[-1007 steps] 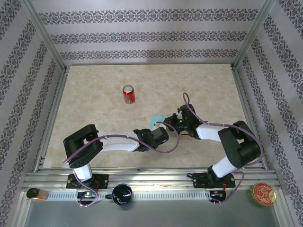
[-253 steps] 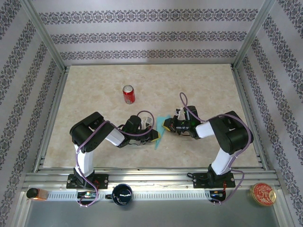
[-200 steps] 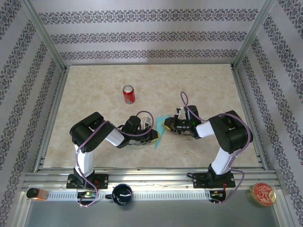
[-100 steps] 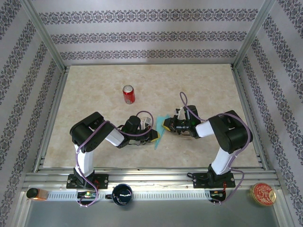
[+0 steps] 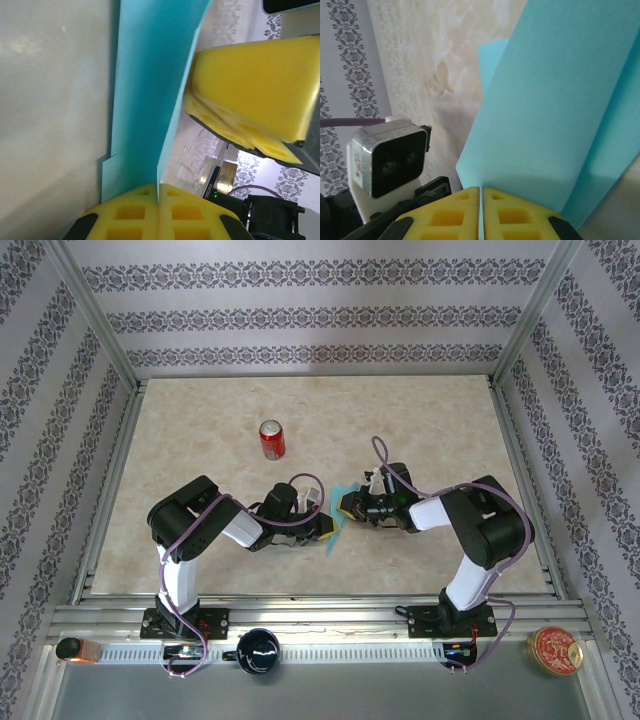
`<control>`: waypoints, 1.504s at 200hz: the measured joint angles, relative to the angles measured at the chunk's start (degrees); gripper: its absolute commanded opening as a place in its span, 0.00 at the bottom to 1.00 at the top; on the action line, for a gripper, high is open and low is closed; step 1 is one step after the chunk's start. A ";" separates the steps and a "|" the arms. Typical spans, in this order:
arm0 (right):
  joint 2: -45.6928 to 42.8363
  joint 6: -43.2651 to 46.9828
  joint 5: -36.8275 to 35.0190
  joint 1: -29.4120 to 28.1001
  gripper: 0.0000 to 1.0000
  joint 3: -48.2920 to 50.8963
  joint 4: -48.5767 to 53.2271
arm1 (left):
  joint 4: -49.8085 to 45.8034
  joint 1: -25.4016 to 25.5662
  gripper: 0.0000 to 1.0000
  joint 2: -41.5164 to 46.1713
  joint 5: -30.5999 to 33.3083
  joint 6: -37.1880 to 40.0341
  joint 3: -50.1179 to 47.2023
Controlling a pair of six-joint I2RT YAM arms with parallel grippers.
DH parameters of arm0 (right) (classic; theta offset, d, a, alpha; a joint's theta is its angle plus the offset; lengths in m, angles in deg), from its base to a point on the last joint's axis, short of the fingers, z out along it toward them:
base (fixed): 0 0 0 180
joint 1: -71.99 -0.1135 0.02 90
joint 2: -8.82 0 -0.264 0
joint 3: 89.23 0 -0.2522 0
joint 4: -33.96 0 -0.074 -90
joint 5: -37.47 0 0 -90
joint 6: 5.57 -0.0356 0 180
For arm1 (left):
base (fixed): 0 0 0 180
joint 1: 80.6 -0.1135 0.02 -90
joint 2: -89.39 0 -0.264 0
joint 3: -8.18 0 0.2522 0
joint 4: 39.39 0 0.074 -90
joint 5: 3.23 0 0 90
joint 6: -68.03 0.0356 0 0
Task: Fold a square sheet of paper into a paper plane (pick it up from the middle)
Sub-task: Fold the wing for the fifth time at the center of the table.
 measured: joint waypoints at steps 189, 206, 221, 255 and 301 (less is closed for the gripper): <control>-0.46 2.64 -2.93 -1.01 0.11 -0.15 4.94 | 0.04 -0.20 0.00 0.00 0.00 0.02 -0.04; 0.46 2.64 -2.45 -0.76 0.11 -0.55 4.85 | 0.09 -0.20 0.00 0.00 0.02 0.02 -0.11; 0.96 2.62 -2.03 -0.59 0.11 -0.74 4.76 | 0.22 -0.20 0.00 0.00 0.07 0.02 -0.17; 1.07 2.62 -1.77 -0.13 0.11 -0.76 4.74 | 0.44 -0.20 0.00 0.00 0.20 0.02 -0.33; 1.09 3.19 -1.84 -0.15 0.10 -1.90 7.48 | 1.25 -0.20 0.14 0.07 -0.02 0.09 -0.59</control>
